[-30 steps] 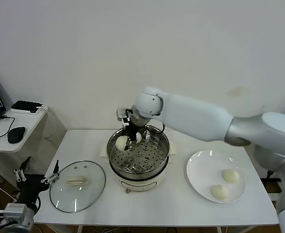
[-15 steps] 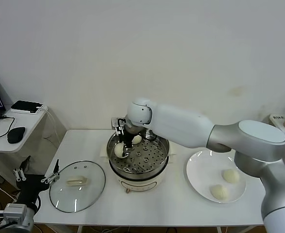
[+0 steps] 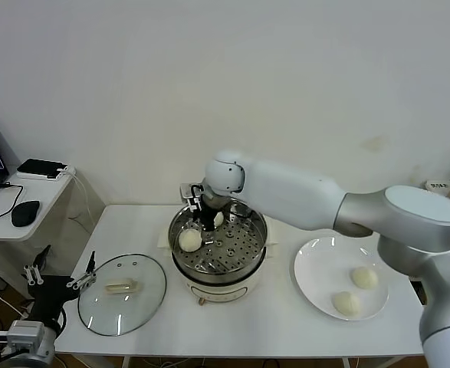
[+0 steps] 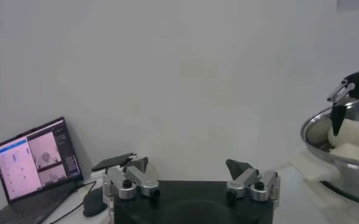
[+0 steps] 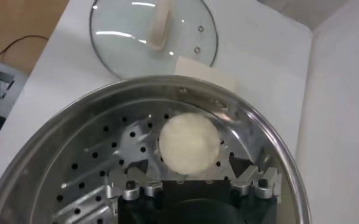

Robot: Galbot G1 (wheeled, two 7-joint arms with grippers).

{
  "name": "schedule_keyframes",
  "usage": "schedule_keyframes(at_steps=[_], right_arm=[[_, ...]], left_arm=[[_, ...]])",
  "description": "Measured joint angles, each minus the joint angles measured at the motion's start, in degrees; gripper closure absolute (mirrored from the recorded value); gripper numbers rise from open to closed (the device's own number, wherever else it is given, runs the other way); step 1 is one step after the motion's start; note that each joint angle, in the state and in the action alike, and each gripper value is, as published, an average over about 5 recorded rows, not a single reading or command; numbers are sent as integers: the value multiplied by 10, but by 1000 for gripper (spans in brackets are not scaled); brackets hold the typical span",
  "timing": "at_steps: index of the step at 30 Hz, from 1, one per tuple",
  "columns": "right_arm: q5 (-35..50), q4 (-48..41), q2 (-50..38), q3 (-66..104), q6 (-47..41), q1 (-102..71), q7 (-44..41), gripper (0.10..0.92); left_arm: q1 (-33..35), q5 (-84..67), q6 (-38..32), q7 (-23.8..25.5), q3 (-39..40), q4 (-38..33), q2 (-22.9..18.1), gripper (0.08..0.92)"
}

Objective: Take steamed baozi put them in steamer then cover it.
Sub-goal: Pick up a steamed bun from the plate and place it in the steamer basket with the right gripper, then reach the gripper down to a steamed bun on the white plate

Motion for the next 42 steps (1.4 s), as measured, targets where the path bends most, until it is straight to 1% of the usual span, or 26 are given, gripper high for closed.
schedule_keyframes(at_steps=[5,9,14,20,26,31,36,42], right_arm=[[-11,36,-43,-3,21,30,-21,202],[-20,74,-95,1,34,53,-35,203],[-34,133,-177,13,47,64,-50,203],[-67,205,-299,40,66,41,-64,203],[-118,267,-416,111,87,-51,-72,203],[-164,302,-496,188,105,-155,-72,203],[-202,319,-550,278,120,-276,-69,203],[-233,329,-582,375,125,-410,-64,203]], left_arm=[[-3,-2,1,0,1,0,3,177],[-6,-6,2,0,1,1,7,177],[-10,-11,1,-1,0,7,13,177],[-13,-17,-2,-3,4,19,17,177],[-17,-19,-4,-4,9,28,21,177],[-21,-18,-6,-5,12,38,24,177],[-23,-16,-6,-5,15,44,23,177],[-21,-10,-6,-5,22,48,22,177]])
